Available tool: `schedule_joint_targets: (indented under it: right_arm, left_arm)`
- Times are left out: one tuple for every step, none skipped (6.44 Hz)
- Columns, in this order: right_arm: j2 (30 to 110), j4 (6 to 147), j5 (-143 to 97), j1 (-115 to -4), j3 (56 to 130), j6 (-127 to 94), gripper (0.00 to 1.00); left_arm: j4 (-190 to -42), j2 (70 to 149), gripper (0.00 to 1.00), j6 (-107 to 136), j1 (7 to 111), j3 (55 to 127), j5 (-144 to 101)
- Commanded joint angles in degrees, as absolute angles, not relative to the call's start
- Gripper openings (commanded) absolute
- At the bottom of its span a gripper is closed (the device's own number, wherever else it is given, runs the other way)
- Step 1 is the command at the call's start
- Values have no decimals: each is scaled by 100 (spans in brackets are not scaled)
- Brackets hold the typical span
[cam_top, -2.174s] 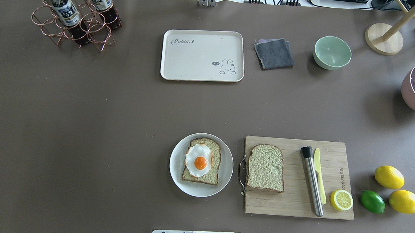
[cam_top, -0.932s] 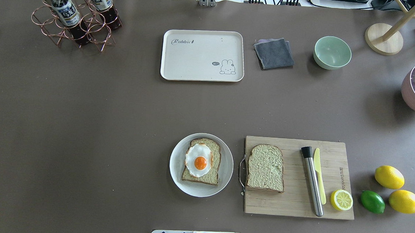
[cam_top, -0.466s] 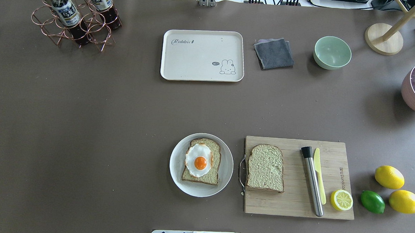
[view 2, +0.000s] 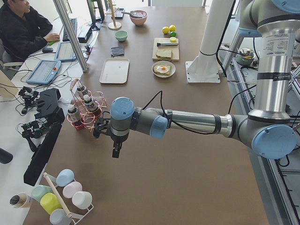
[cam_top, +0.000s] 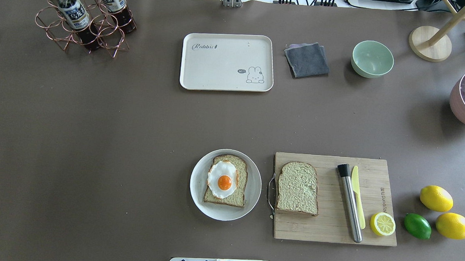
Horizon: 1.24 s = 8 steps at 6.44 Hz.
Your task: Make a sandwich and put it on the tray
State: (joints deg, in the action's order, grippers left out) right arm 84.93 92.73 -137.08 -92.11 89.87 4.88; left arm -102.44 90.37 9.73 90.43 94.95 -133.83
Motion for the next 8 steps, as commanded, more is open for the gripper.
schedule_joint_targets:
  right_arm:
    - [8481,9272,-13702,-9211,8974,492,100]
    - [8481,9272,-13702,-9211,8982,492,100]
    - [8481,9272,-13711,-9211,8991,492,100]
    - [8481,9272,-13720,-9211,8983,492,100]
    - [8481,9272,-13720,-9211,8965,492,100]
    - [8499,9272,-13720,-9211,8982,492,100]
    - [8499,9272,-13711,-9211,8965,492,100]
    - [8499,9272,-13720,-9211,8991,492,100]
  left_arm:
    - [-10239,9053,97,967,9044,9519,-13386]
    - [-10257,9044,98,975,9044,9553,-13394]
    - [-10300,9044,98,1010,9044,9554,-13395]
    - [-10309,9053,98,1089,9044,9562,-13395]
    - [-10310,9061,98,1099,9027,9554,-13386]
    - [-10310,9062,98,1090,9026,9562,-13394]
    - [-10310,9062,98,1090,9026,9580,-13395]
    - [-10310,9053,98,1090,9026,9580,-13395]
